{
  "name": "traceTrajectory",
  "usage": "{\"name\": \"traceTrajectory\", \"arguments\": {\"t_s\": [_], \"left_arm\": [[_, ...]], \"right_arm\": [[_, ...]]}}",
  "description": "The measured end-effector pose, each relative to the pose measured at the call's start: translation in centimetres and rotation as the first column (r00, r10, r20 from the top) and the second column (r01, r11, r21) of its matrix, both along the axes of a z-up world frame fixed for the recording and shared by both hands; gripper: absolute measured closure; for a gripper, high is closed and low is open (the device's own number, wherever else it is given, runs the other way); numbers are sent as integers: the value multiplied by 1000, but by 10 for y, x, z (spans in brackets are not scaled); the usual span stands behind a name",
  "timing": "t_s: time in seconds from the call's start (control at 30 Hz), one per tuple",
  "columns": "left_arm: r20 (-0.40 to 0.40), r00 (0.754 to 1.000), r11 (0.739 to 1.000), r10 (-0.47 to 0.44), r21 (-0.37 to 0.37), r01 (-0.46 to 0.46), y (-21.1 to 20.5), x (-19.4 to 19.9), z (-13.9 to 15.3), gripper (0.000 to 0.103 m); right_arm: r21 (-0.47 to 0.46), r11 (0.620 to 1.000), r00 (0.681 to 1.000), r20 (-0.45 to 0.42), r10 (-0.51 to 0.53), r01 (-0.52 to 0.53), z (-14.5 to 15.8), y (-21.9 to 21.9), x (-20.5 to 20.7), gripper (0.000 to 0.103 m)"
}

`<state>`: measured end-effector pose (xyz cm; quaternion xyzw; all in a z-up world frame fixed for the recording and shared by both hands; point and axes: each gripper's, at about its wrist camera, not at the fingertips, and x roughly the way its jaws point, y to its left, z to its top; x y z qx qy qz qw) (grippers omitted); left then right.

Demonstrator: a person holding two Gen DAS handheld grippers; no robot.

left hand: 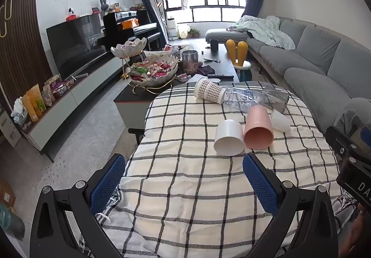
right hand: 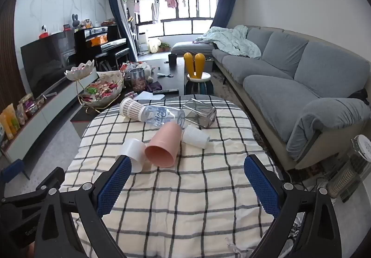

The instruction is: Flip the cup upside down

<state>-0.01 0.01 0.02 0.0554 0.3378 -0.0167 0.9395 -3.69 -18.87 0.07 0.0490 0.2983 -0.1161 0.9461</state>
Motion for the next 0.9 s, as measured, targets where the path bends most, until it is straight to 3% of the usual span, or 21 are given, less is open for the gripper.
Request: {"name": "traceTrajectory", "arguments": {"t_s": [0.9], "left_arm": [[4,1000,1000,-2,4,2,-6,-3,2,0]], "right_arm": [[7,1000,1000,-1,1,-1,1,0,0,5]]}}
